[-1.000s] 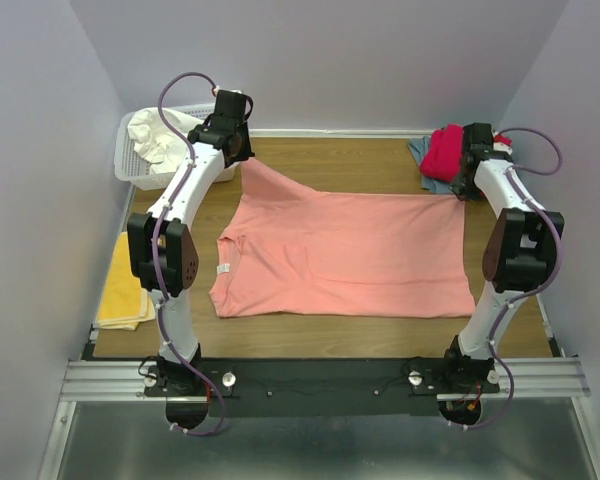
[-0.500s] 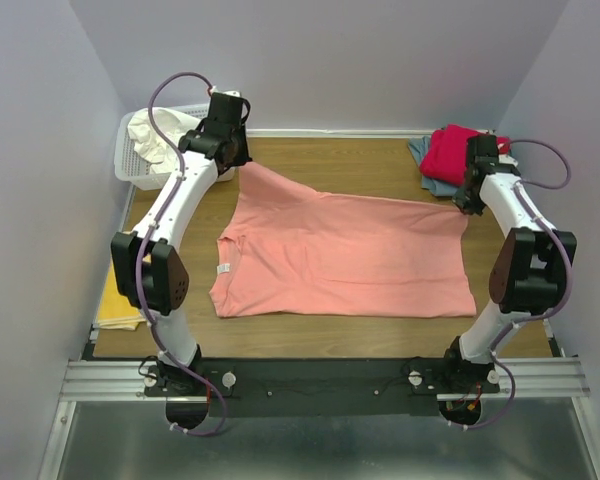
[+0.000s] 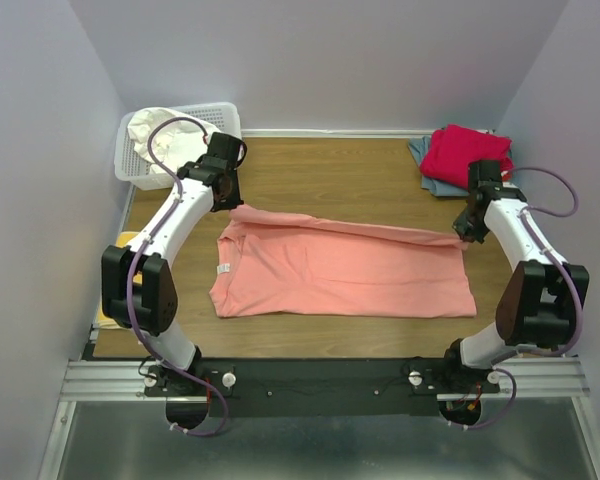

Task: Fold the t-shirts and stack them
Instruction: Fold the tshirt

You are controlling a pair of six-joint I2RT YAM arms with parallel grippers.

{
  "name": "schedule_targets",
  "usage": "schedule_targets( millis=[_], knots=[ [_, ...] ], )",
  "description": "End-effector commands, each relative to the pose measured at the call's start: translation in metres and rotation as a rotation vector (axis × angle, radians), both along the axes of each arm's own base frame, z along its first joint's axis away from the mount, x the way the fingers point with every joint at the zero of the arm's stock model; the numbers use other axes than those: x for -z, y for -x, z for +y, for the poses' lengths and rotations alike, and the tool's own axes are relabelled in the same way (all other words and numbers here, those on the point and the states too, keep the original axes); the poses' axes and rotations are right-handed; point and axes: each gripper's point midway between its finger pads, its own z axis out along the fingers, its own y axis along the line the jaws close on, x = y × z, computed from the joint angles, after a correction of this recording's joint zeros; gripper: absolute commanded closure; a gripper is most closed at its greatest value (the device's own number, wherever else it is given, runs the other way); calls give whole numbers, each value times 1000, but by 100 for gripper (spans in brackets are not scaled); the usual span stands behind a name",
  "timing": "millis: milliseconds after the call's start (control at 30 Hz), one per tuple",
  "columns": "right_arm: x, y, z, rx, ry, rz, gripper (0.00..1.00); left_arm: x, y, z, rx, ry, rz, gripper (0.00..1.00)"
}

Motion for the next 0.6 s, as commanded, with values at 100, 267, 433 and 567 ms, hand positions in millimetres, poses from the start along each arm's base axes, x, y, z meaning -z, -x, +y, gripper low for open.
schedule_targets(
  millis=[100, 267, 433, 567],
  knots=[
    [30, 63, 12, 68, -65, 119, 99, -2, 22, 14, -65, -19, 0, 100],
    [37, 83, 8, 101, -37, 154, 99, 14, 34, 17, -73, -28, 41, 100],
    [45, 99, 6, 128, -21, 188, 98, 29, 45, 16, -74, -18, 81, 100],
    [49, 104, 7, 138, -24, 210, 75, 48, 60, 14, -72, 1, 135, 100]
  ],
)
